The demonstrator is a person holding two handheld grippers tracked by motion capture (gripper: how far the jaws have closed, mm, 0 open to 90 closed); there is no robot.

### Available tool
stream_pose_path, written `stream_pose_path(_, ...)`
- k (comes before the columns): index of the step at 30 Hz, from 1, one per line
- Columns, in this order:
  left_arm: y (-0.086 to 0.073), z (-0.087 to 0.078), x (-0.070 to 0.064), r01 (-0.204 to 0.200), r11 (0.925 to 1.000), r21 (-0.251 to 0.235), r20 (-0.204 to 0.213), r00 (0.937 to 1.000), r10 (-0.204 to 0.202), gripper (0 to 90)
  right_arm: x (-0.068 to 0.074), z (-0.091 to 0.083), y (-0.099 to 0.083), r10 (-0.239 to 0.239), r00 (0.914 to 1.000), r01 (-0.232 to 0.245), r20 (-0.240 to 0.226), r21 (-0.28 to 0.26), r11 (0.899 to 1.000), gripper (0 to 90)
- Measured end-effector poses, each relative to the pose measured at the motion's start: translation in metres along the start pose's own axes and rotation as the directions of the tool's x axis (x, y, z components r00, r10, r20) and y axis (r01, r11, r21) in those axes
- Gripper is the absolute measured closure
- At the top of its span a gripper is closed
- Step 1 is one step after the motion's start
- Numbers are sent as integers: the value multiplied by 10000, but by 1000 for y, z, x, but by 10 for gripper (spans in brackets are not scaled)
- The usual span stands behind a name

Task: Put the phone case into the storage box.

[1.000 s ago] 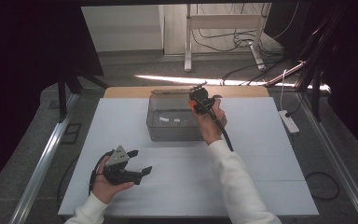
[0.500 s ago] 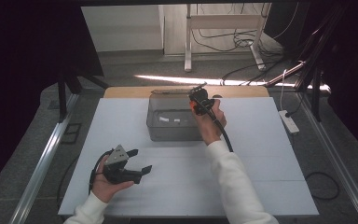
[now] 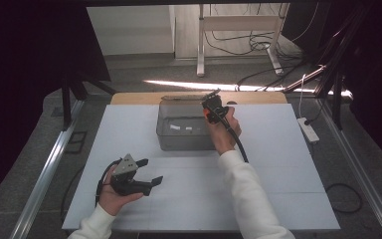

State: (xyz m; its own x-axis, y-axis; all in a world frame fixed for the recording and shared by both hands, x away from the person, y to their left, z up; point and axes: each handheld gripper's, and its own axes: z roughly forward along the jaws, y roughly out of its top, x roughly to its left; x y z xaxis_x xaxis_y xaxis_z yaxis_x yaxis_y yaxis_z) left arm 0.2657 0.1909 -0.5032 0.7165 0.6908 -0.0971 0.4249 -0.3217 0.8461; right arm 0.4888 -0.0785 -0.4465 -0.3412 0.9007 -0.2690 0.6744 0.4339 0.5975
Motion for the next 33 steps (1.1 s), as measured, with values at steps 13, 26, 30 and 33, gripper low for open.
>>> stream_pose_path(13, 0, 0, 0, -2, 10000, 2, 11, 10000, 2, 158, 3, 6, -2, -75, 9997, 71, 239, 179, 9998, 801)
stream_pose_path(26, 0, 0, 0, 0, 10000, 16, 16, 10000, 0, 157, 4, 9, -3, -192, 9993, 182, 310, 307, 9994, 797)
stream_pose_path(30, 0, 0, 0, 9, 10000, 16, 21, 10000, -9, 157, 4, 10, -3, -196, 9994, 186, 298, 351, 9992, 796)
stream_pose_path(33, 0, 0, 0, 3, 10000, 19, 20, 10000, -3, 157, 4, 11, -3, -214, 9992, 200, 330, 408, 9990, 792)
